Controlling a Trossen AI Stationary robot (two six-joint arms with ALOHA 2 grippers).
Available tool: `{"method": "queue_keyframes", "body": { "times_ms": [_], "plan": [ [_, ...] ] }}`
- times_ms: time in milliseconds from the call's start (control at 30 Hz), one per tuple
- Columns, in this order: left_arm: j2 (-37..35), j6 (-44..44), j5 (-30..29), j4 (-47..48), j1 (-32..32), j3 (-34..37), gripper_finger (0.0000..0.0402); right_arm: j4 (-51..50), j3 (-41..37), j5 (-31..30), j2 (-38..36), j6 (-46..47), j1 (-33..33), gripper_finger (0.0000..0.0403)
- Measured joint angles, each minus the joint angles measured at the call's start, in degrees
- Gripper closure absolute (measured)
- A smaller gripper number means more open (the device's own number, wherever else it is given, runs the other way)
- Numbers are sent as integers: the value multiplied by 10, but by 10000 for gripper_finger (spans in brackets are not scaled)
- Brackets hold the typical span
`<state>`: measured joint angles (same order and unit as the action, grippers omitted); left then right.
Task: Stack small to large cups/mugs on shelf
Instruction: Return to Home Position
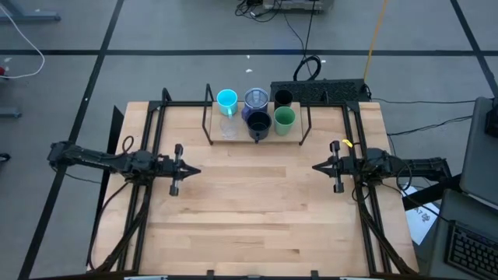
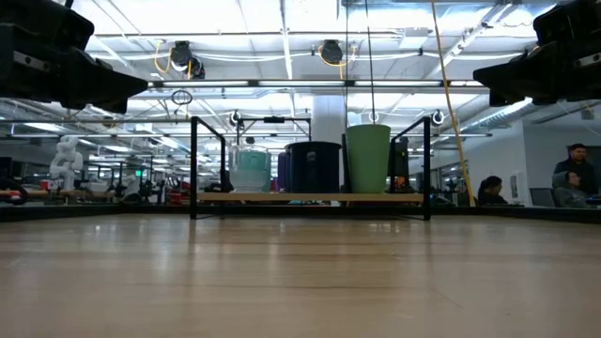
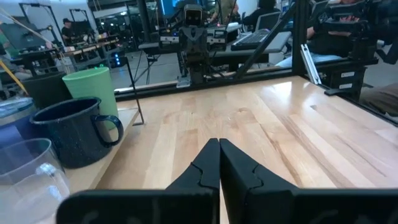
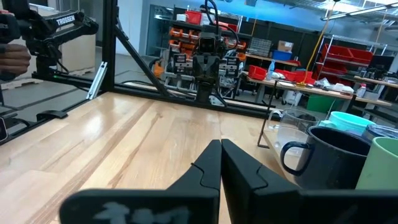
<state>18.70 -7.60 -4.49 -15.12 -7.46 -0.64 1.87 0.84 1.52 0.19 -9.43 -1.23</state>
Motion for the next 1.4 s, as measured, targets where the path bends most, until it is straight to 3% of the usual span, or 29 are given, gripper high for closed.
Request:
{"method": "queue_keyframes", "body": {
  "times_ms": [800, 1400],
  "plan": [
    [-126, 2, -3, 136, 0, -1, 399, 0, 0, 0, 0, 0, 0, 403],
    [-136, -3, -4, 134, 1, 0, 396, 0, 0, 0, 0, 0, 0, 403]
  ]
}}
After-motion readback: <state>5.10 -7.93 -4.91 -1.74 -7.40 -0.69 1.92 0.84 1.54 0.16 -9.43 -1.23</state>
